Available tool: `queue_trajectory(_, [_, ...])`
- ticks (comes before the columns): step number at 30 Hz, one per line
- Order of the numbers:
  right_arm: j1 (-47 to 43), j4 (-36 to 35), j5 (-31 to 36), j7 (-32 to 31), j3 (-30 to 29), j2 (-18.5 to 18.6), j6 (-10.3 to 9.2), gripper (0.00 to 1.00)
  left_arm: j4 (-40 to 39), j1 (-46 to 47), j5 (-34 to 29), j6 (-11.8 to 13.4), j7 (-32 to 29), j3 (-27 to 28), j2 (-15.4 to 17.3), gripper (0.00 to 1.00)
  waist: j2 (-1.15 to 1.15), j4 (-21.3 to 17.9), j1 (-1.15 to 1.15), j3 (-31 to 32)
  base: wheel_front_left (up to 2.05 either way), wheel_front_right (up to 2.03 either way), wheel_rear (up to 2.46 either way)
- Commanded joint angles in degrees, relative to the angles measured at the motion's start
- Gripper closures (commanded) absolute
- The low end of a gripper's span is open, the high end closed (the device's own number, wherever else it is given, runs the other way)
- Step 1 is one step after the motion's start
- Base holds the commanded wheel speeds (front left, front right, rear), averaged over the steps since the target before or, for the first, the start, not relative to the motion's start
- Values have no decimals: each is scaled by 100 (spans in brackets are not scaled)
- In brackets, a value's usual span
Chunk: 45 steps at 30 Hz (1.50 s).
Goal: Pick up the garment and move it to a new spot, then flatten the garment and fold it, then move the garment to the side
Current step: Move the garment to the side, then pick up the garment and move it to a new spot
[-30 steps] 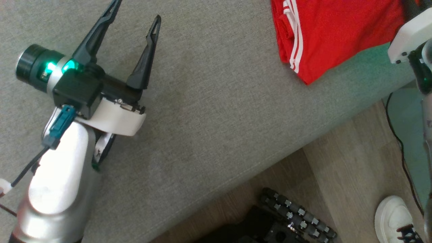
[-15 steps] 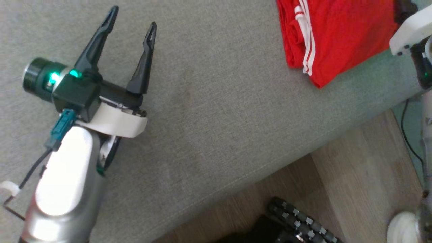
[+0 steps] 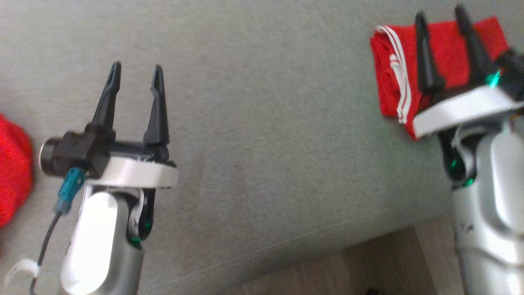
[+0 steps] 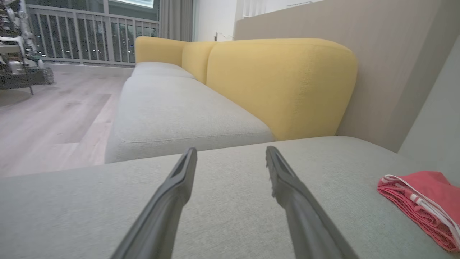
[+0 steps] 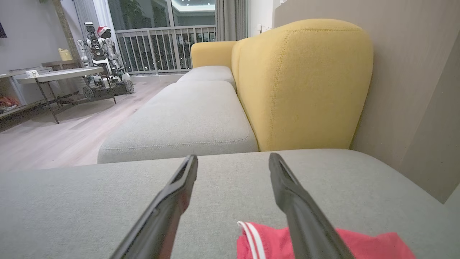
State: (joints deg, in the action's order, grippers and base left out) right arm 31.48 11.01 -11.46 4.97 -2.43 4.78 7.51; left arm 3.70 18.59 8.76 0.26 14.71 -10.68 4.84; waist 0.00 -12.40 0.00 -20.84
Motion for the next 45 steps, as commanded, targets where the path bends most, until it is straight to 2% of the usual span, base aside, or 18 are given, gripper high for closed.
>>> queue_trajectory(1, [-253, -296, 5, 59, 191, -88, -2, 0, -307, -128, -64, 84, 28, 274, -18, 0, 0, 482, 0, 528, 0, 0, 0])
queue_trajectory(6, [-698, -438, -127, 128, 253, -154, -2, 0, -361, -493, 0, 158, 28, 458, -115, 0, 0, 721, 0, 832, 0, 0, 0])
queue_trajectory(13, [-1502, -607, 16, 466, 175, -187, -2, 0, -265, -945, 181, 183, 29, 514, -187, 0, 0, 1051, 0, 1245, 0, 0, 0])
queue_trajectory(20, [-2173, -570, 68, 789, 187, -189, -2, 0, -205, -1275, 469, 376, 29, 417, -194, 0, 0, 1198, 0, 1455, 0, 0, 0])
queue_trajectory(45, [-2273, -428, -83, 885, 126, -190, -2, 0, -173, -1360, 437, 468, 29, 405, -196, 0, 0, 1265, 0, 1564, 0, 0, 0])
